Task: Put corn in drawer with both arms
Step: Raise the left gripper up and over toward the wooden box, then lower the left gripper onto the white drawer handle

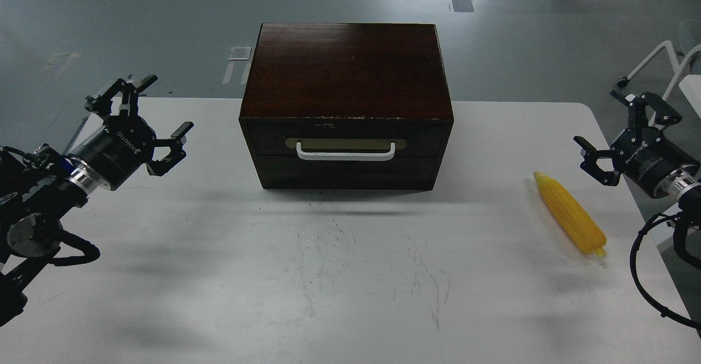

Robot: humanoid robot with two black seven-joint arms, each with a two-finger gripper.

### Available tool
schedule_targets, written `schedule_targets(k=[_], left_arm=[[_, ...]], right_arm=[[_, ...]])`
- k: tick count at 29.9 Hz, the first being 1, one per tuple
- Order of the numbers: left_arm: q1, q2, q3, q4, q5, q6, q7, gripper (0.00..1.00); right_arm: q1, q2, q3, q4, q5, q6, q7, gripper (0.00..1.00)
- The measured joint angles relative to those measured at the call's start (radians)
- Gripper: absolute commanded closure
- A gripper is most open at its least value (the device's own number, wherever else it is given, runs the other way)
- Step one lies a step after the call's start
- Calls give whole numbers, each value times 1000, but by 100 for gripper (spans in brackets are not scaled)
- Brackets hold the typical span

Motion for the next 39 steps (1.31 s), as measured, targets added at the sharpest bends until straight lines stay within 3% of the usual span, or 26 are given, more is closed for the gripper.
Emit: schedule_targets(k=[12,19,29,35,39], left_arm=[[17,-4,-1,11,1,0,0,1],[-11,82,-3,18,14,0,-3,1],[-259,214,-4,-97,315,0,-85,1],[-422,199,2,-259,667,-1,-99,1],[-506,160,13,-371,973,-1,-144,1]], right_arm=[[0,2,0,0,0,0,2,0],[0,1,5,0,0,0,4,0],[0,-1,12,2,0,0,4,0],[0,-1,12,1,0,0,6,0],[0,-1,12,1,0,0,6,0]])
